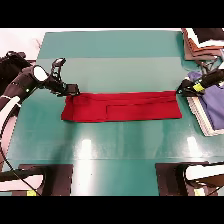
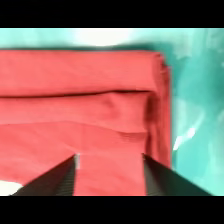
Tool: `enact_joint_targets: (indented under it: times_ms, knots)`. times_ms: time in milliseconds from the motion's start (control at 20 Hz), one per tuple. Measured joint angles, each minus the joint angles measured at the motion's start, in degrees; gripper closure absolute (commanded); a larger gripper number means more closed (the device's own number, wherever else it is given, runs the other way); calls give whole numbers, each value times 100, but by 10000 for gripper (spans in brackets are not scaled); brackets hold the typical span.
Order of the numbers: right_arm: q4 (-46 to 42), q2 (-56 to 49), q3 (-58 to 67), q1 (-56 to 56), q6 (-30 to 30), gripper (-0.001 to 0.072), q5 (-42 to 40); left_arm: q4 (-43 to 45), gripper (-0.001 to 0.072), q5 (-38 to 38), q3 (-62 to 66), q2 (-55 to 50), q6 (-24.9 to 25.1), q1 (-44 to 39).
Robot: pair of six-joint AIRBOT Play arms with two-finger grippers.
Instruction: Fold the shirts.
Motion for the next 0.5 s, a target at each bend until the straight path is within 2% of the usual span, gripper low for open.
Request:
enact_joint_targets:
  times_ms: [50, 100, 400, 450, 500]
  knots:
    - [85, -17, -63, -190, -83, 185, 61, -105, 608, -33, 15, -4, -13, 0]
    - [146, -33, -168, -367, -170, 185, 96, -243, 669, -68, 26, -9, -15, 0]
    - [997, -210, -1327, -1196, -861, 191, -186, -1110, 678, 114, 48, -39, -17, -199]
    - [1209, -286, -1458, -1231, -946, 218, -216, -1182, 678, 164, 48, -61, -20, -317]
    - [1464, -376, -1574, -1220, -1064, 288, -234, -1239, 678, 278, 50, -96, -28, -463]
